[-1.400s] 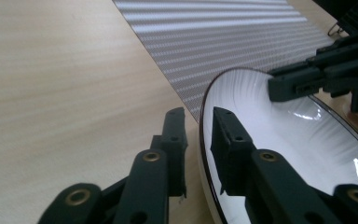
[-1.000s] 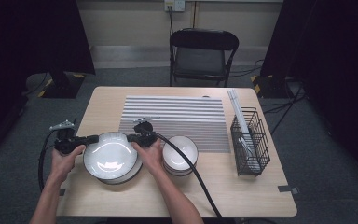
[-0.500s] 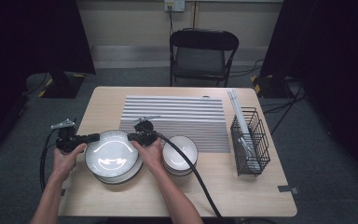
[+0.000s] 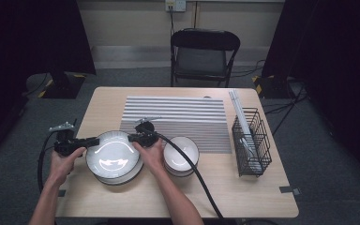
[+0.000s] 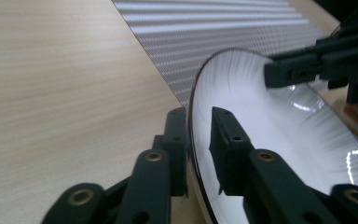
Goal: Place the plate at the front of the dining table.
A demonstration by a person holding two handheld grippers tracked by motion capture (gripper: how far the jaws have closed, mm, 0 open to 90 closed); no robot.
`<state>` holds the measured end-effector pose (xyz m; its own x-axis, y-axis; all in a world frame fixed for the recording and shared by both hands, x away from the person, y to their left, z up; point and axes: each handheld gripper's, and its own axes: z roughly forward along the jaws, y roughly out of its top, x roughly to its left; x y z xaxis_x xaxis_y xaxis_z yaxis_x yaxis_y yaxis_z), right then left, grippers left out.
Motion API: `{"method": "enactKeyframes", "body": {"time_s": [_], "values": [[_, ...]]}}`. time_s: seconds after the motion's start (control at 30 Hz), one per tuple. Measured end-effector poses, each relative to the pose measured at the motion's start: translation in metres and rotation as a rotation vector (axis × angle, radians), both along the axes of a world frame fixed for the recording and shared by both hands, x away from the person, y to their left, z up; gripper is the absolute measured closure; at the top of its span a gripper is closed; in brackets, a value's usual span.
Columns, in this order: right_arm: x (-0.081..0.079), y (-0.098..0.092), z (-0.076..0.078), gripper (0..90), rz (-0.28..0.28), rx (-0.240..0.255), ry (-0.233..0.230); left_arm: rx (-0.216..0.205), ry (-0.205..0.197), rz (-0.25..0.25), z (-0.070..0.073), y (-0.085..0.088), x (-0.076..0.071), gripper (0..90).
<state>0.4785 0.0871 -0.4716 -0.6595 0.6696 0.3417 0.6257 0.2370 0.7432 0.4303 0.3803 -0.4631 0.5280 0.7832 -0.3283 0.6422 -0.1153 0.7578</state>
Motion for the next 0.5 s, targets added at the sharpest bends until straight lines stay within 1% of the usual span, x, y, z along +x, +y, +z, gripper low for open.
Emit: {"method": "enactKeyframes", "body": {"time_s": [0.03,0.1,0.17,0.23,0.27,0.33,0.37,0.47,0.5], "values": [[0.0,0.0,0.0,81.0,-0.002,0.002,0.003,0.013,-0.001,0.007,-0.001,-0.002,0.0,81.3],[0.0,0.0,0.0,81.2,-0.004,0.004,0.004,-0.007,0.005,0.011,-0.001,0.0,0.002,82.7],[0.0,0.0,0.001,81.7,-0.008,0.008,0.007,-0.014,-0.006,0.013,-0.001,0.001,0.002,83.5],[0.001,0.0,0.001,82.0,-0.01,0.01,0.004,-0.02,-0.008,0.018,-0.001,0.001,0.003,84.3],[0.001,-0.001,0.001,82.2,-0.019,0.019,0.005,-0.021,-0.008,0.02,0.0,0.0,0.004,84.7],[0.002,0.0,0.002,82.1,-0.026,0.014,-0.011,-0.012,-0.02,0.019,0.0,0.0,0.005,84.9],[0.002,0.0,0.003,82.2,-0.024,0.015,-0.013,-0.024,-0.02,0.025,0.0,-0.001,0.006,85.0],[0.003,0.0,0.004,82.4,-0.026,0.009,-0.02,-0.018,-0.03,0.025,0.002,-0.001,0.01,85.5],[0.003,0.0,0.005,82.3,-0.03,0.002,-0.024,-0.022,-0.032,0.028,0.003,-0.001,0.011,85.6]]}}
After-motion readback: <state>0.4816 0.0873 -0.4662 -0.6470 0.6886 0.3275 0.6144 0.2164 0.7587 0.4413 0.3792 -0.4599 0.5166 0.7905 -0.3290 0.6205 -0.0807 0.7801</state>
